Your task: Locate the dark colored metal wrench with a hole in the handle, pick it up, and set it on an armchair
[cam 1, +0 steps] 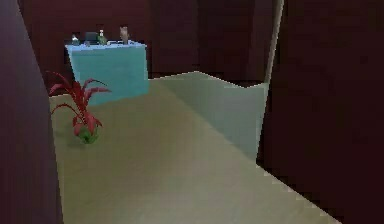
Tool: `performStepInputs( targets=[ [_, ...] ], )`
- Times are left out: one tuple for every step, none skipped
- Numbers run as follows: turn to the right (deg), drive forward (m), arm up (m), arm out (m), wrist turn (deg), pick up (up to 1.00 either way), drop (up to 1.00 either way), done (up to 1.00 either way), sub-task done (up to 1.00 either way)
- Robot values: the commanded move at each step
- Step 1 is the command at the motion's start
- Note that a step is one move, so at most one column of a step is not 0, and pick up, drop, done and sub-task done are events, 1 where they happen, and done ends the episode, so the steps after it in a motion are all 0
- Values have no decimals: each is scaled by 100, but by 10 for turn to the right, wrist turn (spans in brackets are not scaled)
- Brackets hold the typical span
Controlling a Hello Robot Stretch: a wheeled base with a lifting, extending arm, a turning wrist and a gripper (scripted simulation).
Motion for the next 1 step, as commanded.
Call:
performStepInputs(
  targets=[
    [0, 100, 0, 0, 0, 0, 0, 0, 0]
  ],
)
